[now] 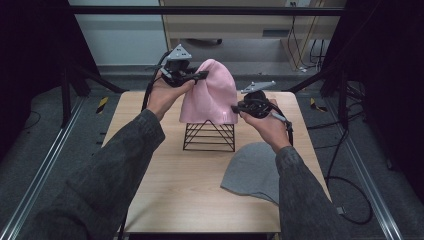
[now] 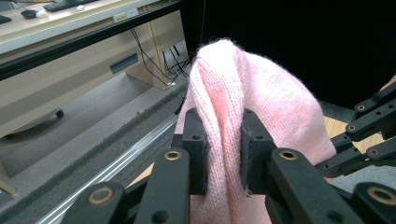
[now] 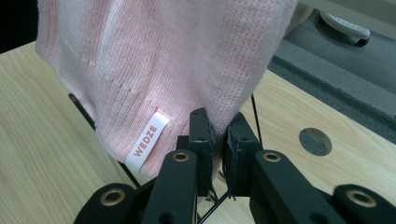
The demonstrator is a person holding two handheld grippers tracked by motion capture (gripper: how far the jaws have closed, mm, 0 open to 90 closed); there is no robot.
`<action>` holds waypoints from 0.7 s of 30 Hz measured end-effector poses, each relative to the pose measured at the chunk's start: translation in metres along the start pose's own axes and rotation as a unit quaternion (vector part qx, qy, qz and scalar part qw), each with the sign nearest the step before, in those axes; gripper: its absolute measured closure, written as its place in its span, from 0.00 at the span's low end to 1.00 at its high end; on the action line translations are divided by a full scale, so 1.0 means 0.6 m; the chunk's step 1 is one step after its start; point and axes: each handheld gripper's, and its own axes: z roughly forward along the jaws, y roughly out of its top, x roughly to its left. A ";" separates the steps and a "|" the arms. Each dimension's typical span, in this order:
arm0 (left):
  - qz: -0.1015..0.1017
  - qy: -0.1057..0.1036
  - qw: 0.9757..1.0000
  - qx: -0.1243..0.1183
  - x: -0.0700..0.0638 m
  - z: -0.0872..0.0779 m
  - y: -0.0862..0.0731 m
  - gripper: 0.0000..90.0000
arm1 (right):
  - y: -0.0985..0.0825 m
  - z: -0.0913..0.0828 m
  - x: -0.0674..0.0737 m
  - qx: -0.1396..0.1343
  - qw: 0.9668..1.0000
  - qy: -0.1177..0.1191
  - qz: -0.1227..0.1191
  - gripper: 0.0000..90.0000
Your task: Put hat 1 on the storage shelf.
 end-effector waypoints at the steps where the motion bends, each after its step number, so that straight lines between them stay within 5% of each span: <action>1: 0.004 -0.002 1.000 0.004 -0.001 0.000 -0.002 0.83 | -0.003 0.002 0.002 0.001 1.000 0.001 -0.001 0.92; 21: 0.014 -0.013 1.000 0.025 -0.024 0.007 -0.049 0.81 | -0.041 0.025 0.013 0.043 0.999 -0.018 -0.010 0.91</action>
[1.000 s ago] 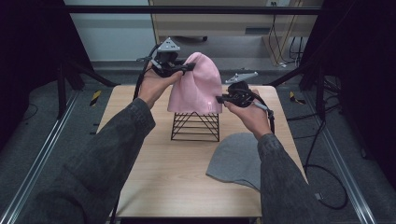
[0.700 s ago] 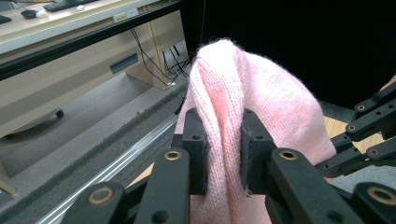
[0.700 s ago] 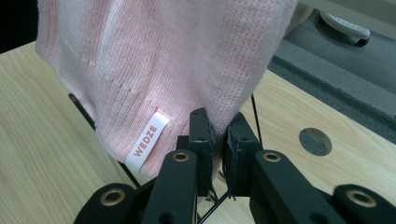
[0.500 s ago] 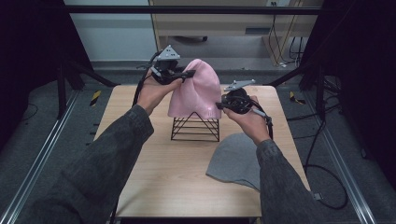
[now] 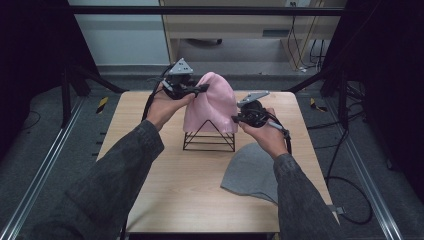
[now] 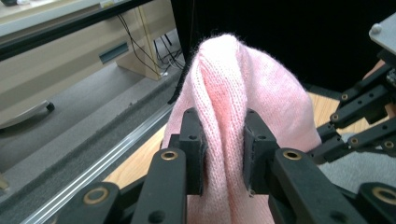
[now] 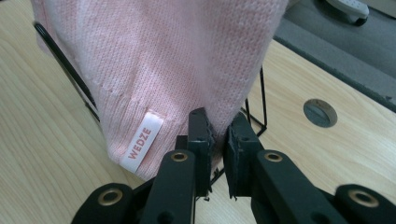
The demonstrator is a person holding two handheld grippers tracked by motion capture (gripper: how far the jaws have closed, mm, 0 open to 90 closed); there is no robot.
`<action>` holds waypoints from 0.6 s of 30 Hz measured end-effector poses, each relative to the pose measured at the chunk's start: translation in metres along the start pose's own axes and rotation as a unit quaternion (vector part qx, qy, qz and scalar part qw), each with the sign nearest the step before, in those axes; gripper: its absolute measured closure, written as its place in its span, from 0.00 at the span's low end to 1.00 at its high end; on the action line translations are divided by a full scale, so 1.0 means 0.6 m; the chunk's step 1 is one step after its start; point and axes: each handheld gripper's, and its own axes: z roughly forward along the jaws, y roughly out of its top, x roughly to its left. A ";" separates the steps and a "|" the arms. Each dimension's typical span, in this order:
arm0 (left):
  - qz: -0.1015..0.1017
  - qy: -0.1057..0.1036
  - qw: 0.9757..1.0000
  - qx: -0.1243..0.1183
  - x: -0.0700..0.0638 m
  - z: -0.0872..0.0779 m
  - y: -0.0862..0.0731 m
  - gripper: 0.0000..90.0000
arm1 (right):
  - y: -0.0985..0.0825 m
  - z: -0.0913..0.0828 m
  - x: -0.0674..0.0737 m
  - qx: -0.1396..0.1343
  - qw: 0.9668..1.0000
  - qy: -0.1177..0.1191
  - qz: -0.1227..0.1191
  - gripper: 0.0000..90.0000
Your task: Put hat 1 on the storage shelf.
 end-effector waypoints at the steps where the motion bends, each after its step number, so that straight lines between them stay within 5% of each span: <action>1: -0.001 -0.001 1.000 -0.001 -0.001 0.001 -0.002 0.81 | -0.002 0.001 -0.001 0.003 1.000 -0.002 0.000 0.91; 18: -0.007 -0.005 1.000 0.004 -0.024 0.012 -0.036 0.78 | -0.014 0.014 -0.008 0.035 0.999 -0.025 0.002 0.90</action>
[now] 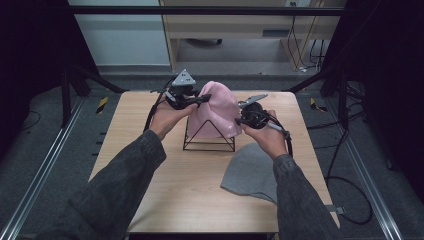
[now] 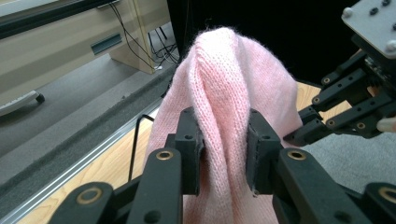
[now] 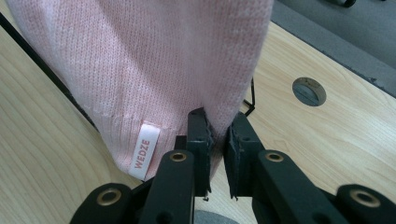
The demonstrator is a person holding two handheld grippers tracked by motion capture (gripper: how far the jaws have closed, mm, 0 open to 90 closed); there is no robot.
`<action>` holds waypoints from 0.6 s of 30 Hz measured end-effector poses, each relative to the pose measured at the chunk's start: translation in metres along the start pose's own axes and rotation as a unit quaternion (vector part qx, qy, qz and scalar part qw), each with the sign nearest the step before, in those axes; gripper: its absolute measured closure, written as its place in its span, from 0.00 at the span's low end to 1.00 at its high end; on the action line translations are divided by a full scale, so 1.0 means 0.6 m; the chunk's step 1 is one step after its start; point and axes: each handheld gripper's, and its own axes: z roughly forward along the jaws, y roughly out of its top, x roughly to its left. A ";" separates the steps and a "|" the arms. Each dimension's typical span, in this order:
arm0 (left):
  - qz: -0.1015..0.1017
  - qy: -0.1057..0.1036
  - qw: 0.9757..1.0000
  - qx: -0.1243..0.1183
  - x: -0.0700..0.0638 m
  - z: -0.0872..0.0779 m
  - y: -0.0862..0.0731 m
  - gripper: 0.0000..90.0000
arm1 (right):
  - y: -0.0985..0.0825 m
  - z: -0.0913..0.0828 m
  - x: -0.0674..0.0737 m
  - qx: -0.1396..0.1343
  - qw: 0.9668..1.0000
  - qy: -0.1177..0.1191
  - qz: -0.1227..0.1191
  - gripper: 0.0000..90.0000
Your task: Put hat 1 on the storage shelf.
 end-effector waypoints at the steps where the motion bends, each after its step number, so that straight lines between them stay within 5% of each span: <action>1: 0.000 0.000 1.000 0.005 0.000 0.000 -0.002 0.78 | -0.001 0.001 0.001 0.001 1.000 -0.001 -0.003 0.90; 10: 0.004 0.002 1.000 0.008 -0.010 0.010 -0.011 0.78 | -0.019 0.012 0.002 0.012 1.000 -0.003 0.002 0.90; 18: 0.023 0.025 0.999 0.002 0.003 -0.004 0.012 0.83 | -0.006 0.001 -0.003 -0.019 1.000 -0.013 0.016 0.92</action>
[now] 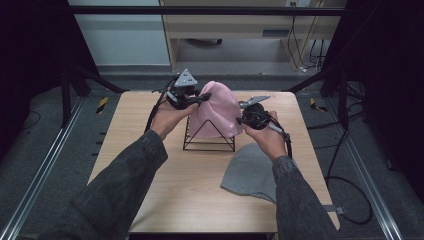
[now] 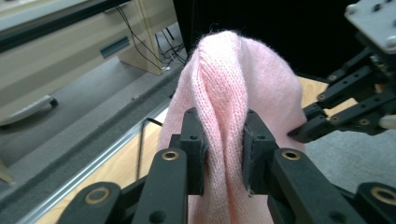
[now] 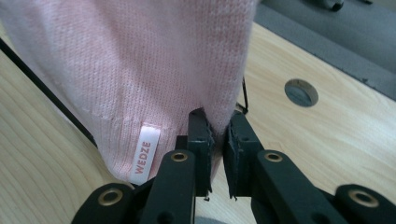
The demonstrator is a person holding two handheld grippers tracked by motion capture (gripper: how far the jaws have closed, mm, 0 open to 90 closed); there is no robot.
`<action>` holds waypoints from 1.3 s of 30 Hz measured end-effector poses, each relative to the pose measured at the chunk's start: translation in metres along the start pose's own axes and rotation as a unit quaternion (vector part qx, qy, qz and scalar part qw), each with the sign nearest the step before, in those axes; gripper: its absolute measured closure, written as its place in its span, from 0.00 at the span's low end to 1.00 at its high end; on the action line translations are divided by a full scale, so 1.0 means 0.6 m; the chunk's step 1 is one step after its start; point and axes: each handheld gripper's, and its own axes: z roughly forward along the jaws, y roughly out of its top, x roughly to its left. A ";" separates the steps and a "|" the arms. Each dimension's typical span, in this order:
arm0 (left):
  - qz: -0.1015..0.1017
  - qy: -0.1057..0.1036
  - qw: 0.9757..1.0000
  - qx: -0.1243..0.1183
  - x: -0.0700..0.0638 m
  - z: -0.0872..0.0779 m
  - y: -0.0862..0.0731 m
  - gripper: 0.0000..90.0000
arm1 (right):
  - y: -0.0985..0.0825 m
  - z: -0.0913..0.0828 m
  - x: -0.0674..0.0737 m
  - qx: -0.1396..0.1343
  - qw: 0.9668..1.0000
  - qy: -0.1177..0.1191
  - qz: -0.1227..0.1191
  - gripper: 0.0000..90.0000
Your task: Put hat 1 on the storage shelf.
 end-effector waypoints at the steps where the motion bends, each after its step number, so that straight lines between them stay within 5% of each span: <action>1: 0.000 0.003 1.000 0.000 0.003 -0.002 0.000 0.83 | 0.003 -0.002 0.003 -0.006 1.000 0.001 -0.003 0.92; 14: -0.006 0.021 0.999 -0.024 0.043 -0.037 0.005 0.83 | 0.038 -0.013 0.021 -0.054 0.998 0.003 -0.015 0.92; 19: 0.003 0.009 1.000 -0.003 0.031 -0.023 -0.017 0.82 | 0.027 -0.004 0.022 -0.034 0.999 0.002 -0.027 0.92; 32: 0.009 -0.017 1.000 0.004 -0.007 -0.002 -0.039 0.80 | -0.016 0.026 0.011 0.006 1.000 -0.011 -0.024 0.90; 39: -0.006 -0.027 1.000 0.005 -0.013 -0.001 -0.042 0.80 | -0.019 0.019 0.014 0.007 1.000 -0.023 -0.013 0.68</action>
